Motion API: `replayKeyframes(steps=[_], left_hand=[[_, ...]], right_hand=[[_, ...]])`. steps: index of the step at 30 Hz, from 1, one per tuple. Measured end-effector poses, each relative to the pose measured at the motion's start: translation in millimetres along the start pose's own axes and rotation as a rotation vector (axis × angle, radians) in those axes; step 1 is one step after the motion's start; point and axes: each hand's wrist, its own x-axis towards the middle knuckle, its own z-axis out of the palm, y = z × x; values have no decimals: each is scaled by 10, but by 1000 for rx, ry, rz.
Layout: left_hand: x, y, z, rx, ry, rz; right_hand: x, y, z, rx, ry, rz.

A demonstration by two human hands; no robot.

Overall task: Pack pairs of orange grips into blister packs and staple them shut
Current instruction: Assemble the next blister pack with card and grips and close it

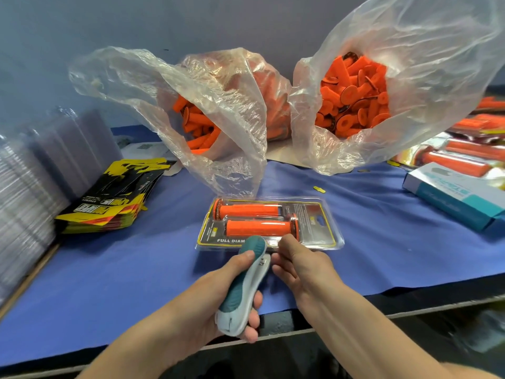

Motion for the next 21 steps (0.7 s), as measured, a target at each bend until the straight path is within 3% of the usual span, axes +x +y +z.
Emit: replayKeyframes(steps=[6,21], left_hand=[[161,-93,-23,-70,-90,4],[259,-110,35,-136,6,50]], right_hand=[[-33,-17,19,-55,23,-17],[-64,-56,31,-85,71,-13]])
